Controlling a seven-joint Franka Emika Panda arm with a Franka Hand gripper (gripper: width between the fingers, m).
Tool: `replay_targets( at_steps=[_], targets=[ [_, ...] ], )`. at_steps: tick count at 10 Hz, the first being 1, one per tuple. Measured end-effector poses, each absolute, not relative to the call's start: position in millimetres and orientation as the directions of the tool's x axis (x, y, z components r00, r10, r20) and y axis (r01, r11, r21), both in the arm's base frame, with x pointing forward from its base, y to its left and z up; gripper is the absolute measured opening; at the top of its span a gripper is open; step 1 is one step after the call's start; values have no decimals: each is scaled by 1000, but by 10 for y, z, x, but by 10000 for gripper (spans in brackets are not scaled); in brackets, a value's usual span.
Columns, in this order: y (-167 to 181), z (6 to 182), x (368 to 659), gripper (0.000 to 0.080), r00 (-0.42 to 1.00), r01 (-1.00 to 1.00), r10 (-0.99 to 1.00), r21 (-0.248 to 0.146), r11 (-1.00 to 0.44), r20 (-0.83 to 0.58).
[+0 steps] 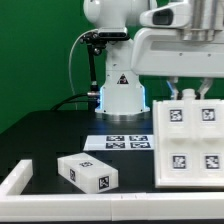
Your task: Assemble cabinet
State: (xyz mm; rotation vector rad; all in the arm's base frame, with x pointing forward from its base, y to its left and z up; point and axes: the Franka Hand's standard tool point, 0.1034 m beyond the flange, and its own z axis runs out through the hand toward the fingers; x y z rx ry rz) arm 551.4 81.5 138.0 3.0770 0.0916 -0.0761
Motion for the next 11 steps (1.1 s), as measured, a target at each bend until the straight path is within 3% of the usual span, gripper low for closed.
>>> replay_targets(
  at_steps=[3,11],
  targets=[
    [787,1288,5558,216,990,133,130,69,-989,-45],
    [757,1360,5604,216,990,128,123,69,-989,-70]
  ],
)
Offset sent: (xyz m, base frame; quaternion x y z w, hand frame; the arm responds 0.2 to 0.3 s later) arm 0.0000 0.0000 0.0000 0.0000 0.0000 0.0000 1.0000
